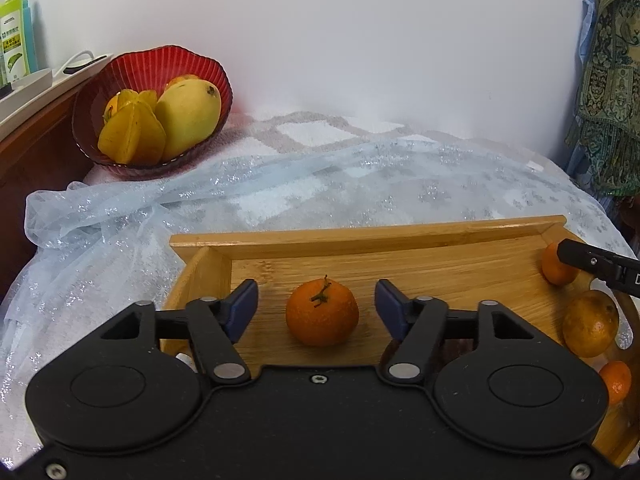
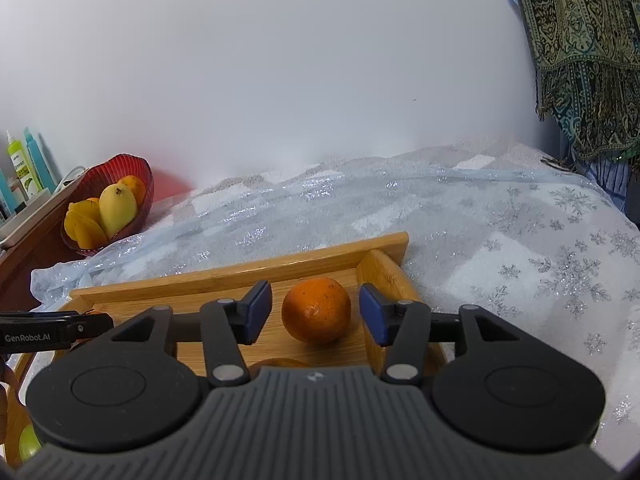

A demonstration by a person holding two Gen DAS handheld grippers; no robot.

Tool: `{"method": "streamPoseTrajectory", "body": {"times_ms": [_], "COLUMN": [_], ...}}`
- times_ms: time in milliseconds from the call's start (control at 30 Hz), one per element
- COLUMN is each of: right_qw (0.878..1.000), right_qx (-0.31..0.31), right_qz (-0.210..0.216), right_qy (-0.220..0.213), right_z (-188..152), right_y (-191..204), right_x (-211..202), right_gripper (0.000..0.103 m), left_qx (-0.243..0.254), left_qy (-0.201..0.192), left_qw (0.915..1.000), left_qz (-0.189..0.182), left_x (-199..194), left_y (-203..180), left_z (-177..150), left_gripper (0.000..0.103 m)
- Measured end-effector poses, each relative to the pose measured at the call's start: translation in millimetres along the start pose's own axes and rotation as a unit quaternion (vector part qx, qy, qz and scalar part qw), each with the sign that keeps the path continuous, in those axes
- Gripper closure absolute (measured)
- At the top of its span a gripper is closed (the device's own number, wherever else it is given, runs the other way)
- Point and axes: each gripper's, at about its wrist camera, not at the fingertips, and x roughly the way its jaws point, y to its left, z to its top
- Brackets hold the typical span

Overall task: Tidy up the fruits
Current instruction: 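Lower both mandarins onto the tray and open both tools, then withdraw both tools from the tray toward the red dates on the sheet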

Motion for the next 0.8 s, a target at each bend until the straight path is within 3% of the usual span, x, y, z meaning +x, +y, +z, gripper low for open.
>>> {"method": "streamPoseTrajectory", "body": {"times_ms": [800], "right_qw": [0.995], "right_qx": [-0.012], "right_qz": [-0.004], "right_qy": [-0.096], "right_z": [-15], "right_y": [13], "right_x": [-72], "right_gripper": [0.012], "left_qx": [-0.008], "left_qy": [-0.026], "left_qw": [0.9996], "left_qz": [-0.011], "left_x": [-49], "left_y": [5], "left_z": [-16], "left_gripper": [0.019]}}
